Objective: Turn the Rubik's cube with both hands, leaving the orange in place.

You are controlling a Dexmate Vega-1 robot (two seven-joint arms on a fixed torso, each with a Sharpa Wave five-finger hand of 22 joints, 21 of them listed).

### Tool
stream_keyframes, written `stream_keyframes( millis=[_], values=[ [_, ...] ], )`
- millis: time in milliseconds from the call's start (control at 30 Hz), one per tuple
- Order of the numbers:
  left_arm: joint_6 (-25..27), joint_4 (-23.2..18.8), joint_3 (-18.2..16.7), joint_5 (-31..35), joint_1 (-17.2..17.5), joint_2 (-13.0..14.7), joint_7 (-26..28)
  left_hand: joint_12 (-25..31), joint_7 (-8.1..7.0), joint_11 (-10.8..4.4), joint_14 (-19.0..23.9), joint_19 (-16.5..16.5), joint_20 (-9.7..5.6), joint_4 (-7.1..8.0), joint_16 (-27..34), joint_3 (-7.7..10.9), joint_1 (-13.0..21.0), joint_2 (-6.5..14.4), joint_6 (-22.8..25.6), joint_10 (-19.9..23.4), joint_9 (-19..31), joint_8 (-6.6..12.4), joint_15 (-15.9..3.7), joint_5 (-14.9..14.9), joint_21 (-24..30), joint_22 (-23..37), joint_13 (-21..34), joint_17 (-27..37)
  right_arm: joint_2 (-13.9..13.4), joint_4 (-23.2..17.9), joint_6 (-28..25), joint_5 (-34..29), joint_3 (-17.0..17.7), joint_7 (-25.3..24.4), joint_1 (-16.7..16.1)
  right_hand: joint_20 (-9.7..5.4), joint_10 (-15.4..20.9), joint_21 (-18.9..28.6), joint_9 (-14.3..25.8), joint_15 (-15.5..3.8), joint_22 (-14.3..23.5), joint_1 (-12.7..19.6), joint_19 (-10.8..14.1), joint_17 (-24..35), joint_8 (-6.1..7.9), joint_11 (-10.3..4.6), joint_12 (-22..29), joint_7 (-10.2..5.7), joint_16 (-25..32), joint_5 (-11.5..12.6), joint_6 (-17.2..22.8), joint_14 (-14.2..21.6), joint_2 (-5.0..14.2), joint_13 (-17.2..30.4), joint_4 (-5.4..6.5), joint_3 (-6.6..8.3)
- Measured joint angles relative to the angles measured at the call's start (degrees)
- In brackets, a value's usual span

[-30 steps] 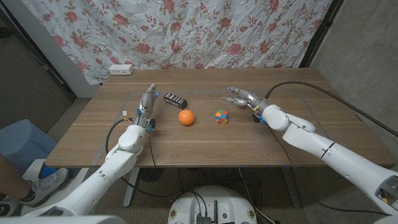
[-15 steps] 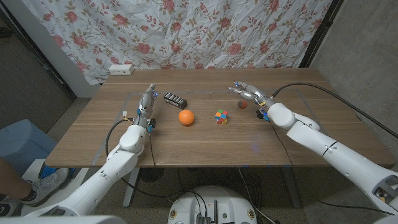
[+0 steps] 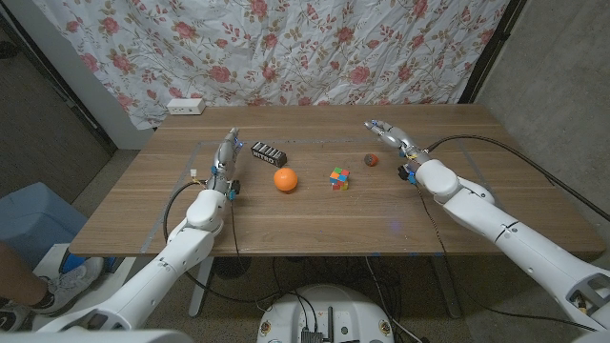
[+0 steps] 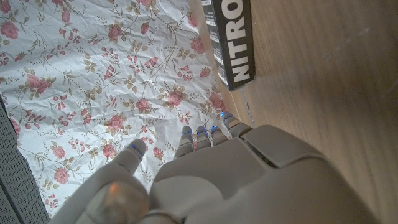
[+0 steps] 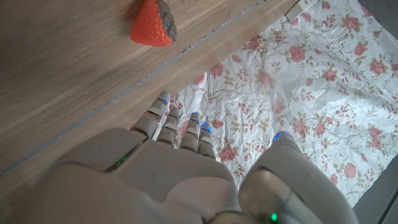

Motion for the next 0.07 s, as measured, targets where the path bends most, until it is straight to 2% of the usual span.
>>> stream_keyframes(
  millis=[67],
  values=[
    [0.0, 0.7, 0.2, -0.1, -0.5, -0.3, -0.3, 0.0, -0.21, 0.0, 0.0, 0.0, 0.0, 0.0, 0.0, 0.0, 0.0, 0.0, 0.2, 0.0, 0.0, 0.0, 0.0, 0.0, 0.0, 0.0, 0.0, 0.0, 0.7, 0.9, 1.2, 1.7, 0.6, -0.3, -0.4, 0.02, 0.4, 0.0, 0.0, -0.21, -0.1, -0.5, 0.0, 0.0, 0.0, 0.0, 0.0, 0.2, 0.0, 0.0, 0.2, 0.2, -0.46, -0.1, 0.15, -0.15]
  ],
)
